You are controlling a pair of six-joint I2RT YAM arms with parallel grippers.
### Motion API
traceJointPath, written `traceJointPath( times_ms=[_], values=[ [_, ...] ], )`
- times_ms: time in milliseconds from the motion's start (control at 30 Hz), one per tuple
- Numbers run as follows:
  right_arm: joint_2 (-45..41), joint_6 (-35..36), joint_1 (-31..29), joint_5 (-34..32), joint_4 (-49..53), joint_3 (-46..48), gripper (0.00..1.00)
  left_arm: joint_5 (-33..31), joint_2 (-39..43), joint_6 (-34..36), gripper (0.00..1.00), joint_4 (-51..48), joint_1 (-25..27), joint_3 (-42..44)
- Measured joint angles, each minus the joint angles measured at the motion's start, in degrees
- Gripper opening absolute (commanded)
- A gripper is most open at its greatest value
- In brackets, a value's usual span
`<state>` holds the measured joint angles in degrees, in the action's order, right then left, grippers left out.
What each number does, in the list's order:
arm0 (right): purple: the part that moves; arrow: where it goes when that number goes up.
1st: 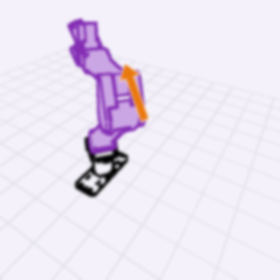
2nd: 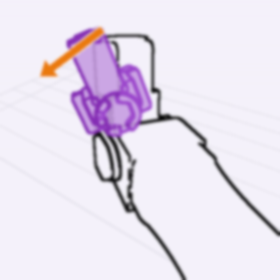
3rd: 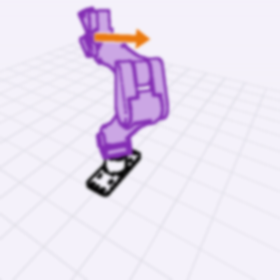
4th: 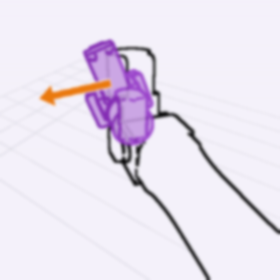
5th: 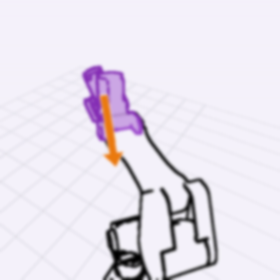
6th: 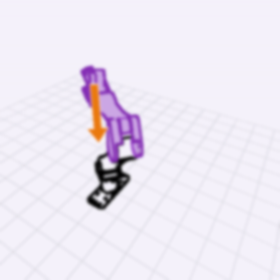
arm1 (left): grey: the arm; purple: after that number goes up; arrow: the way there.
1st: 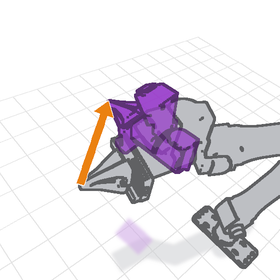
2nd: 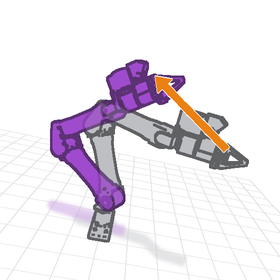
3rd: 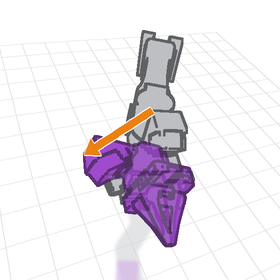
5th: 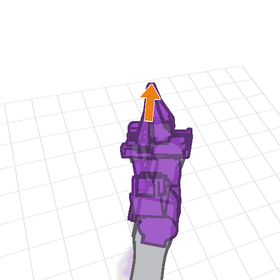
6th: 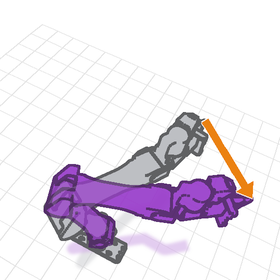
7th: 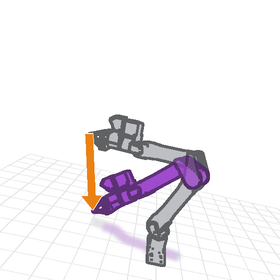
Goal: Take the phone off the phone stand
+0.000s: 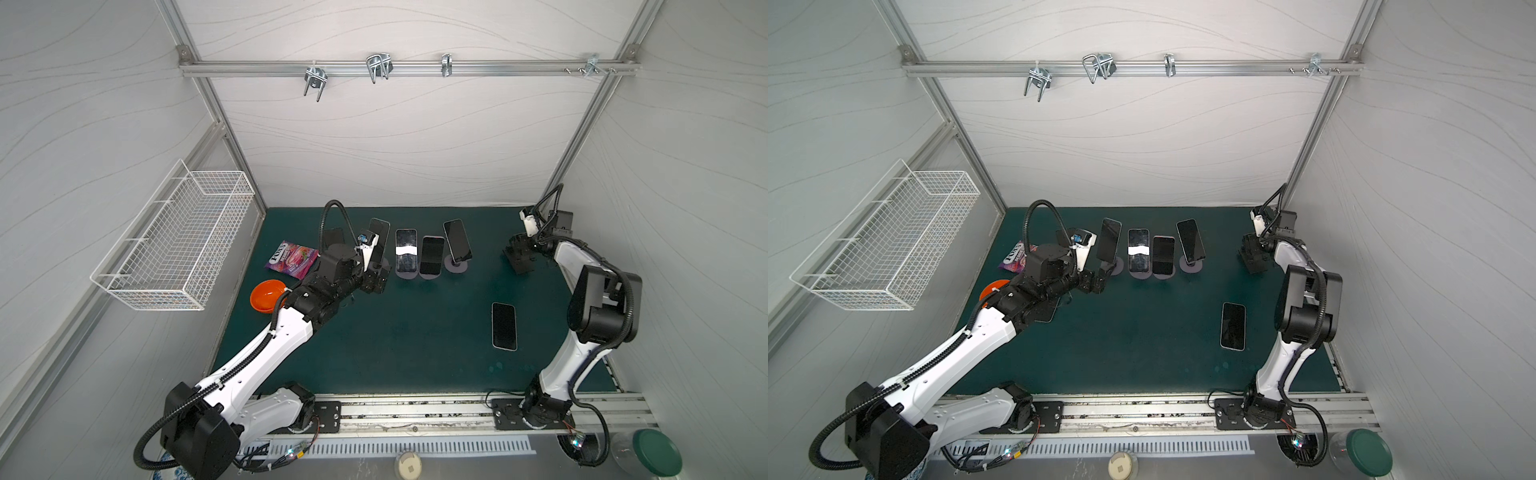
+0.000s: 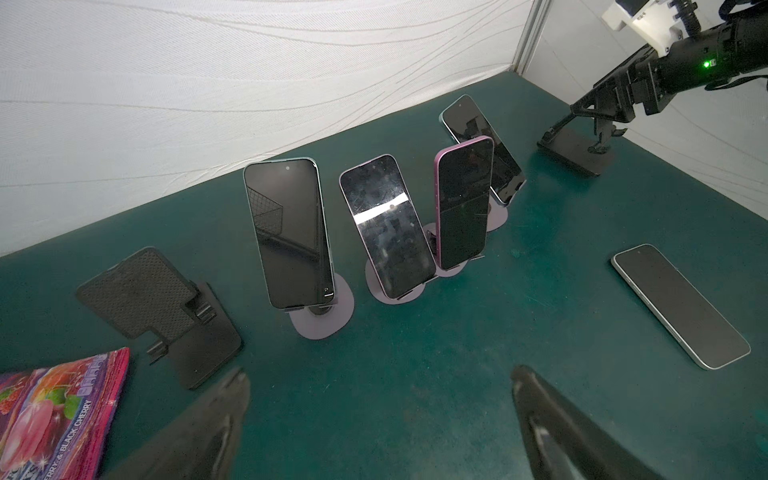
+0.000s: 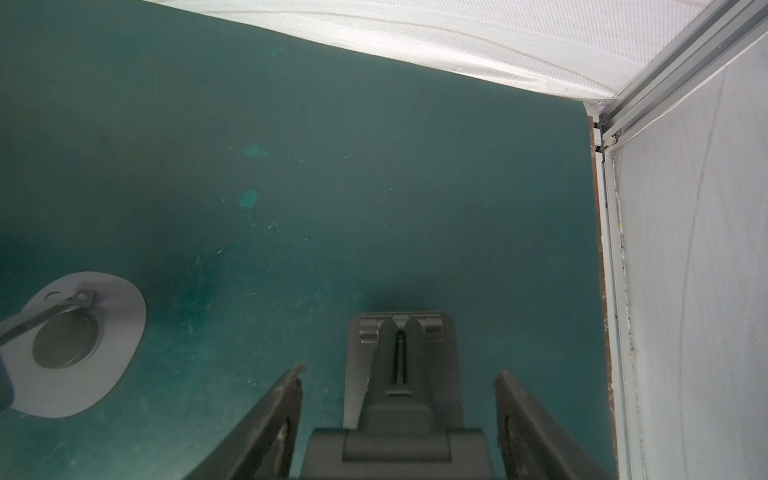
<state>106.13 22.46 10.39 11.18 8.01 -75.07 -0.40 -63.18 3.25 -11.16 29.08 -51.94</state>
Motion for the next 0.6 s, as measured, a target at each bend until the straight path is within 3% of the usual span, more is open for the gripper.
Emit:
traceJointPath(
  times_ms=[600],
  values=[
    [0.9, 0.0, 0.0, -0.2, -0.3, 1.0, 0.54, 0.0, 0.0, 0.0, 0.99, -0.7, -0.2, 0.0]
  ],
)
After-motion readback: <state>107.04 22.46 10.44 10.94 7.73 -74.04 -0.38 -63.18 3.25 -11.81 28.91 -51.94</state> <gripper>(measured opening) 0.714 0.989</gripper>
